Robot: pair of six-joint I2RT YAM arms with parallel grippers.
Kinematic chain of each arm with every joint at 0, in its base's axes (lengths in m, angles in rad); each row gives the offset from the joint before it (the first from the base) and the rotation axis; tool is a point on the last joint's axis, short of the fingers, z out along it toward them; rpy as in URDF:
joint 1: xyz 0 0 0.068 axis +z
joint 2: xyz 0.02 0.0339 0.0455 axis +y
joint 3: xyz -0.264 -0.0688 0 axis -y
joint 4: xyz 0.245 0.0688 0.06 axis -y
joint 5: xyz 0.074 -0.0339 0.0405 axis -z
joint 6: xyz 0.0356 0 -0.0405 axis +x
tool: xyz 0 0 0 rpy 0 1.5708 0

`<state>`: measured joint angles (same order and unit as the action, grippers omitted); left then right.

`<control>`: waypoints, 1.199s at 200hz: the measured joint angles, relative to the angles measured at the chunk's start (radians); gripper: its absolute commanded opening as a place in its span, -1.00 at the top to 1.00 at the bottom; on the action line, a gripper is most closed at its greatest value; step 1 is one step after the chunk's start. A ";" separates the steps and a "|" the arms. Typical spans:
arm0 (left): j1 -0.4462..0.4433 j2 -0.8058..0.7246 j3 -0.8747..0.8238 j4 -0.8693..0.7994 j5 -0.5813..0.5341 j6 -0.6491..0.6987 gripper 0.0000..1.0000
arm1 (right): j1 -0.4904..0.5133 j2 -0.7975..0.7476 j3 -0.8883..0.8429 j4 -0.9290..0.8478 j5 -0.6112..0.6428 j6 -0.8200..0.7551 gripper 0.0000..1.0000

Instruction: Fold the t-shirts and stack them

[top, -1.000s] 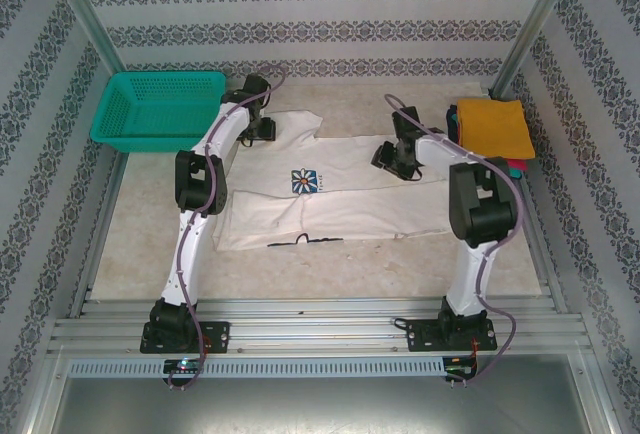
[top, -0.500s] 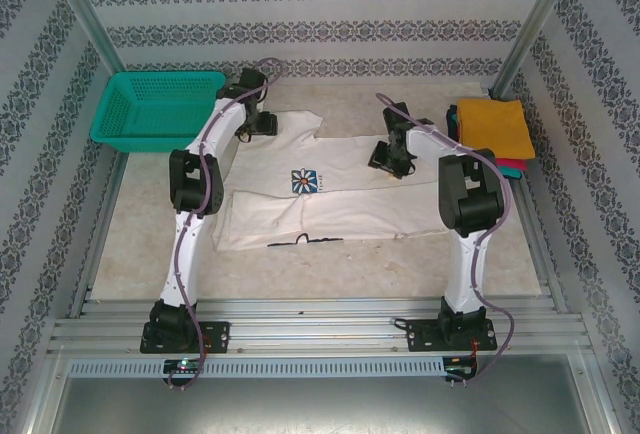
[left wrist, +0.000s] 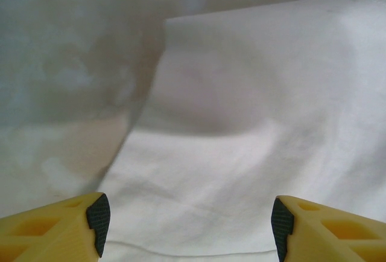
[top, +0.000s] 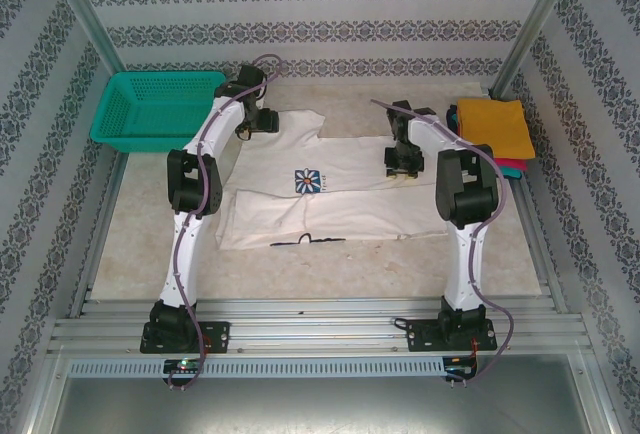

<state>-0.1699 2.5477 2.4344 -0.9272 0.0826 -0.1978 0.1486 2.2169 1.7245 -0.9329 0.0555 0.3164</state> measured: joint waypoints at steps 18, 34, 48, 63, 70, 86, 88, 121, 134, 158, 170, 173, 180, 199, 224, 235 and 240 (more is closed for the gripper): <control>0.000 0.000 0.000 0.000 0.000 0.000 -0.46 | -0.023 0.000 0.000 -0.006 0.000 -0.011 0.30; 0.000 0.000 0.000 0.000 0.000 0.000 -0.46 | -0.032 0.000 -0.002 -0.007 -0.001 -0.018 0.30; 0.000 0.000 0.000 0.000 0.000 0.000 -0.46 | -0.035 0.000 -0.002 -0.008 -0.003 -0.026 0.30; 0.001 0.000 0.000 0.005 0.009 0.000 -0.42 | -0.035 -0.002 -0.004 -0.006 -0.002 -0.030 0.30; 0.002 0.001 0.001 0.009 0.018 0.001 -0.39 | -0.035 -0.006 -0.010 -0.002 -0.002 -0.032 0.30; 0.002 0.012 0.014 0.019 0.035 0.005 -0.34 | -0.035 -0.022 -0.032 0.008 -0.003 -0.032 0.30; 0.002 0.014 0.018 0.021 0.037 0.005 -0.33 | -0.035 -0.024 -0.035 0.009 -0.003 -0.033 0.30; 0.002 0.079 0.061 0.053 0.048 0.022 -0.16 | -0.035 -0.078 -0.069 0.016 -0.021 -0.032 0.31; 0.004 0.104 0.065 0.057 0.048 0.028 -0.16 | -0.033 -0.106 -0.073 0.022 -0.028 -0.032 0.31; 0.015 0.126 0.080 0.061 0.046 0.034 -0.18 | -0.033 -0.158 -0.086 0.035 -0.039 -0.032 0.32; 0.023 0.126 0.091 0.063 0.048 0.034 -0.19 | -0.033 -0.177 -0.098 0.043 -0.043 -0.031 0.31; 0.025 0.126 0.092 0.063 0.048 0.034 -0.20 | -0.033 -0.181 -0.101 0.044 -0.044 -0.031 0.32; 0.029 0.126 0.092 0.062 0.048 0.034 -0.20 | -0.033 -0.190 -0.110 0.048 -0.045 -0.029 0.32; 0.039 0.126 0.092 0.061 0.048 0.034 -0.17 | -0.033 -0.204 -0.134 0.051 -0.046 -0.027 0.32; 0.042 0.127 0.093 0.060 0.052 0.034 -0.11 | -0.033 -0.208 -0.151 0.054 -0.047 -0.026 0.32; 0.042 0.132 0.098 0.058 0.063 0.034 -0.08 | -0.033 -0.208 -0.154 0.055 -0.047 -0.024 0.32; 0.042 0.137 0.106 0.055 0.069 0.034 -0.07 | -0.033 -0.208 -0.154 0.054 -0.049 -0.024 0.32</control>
<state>-0.1280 2.6850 2.5408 -0.8719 0.1513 -0.1638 0.1158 2.0090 1.5703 -0.8787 0.0067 0.2920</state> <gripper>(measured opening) 0.552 0.342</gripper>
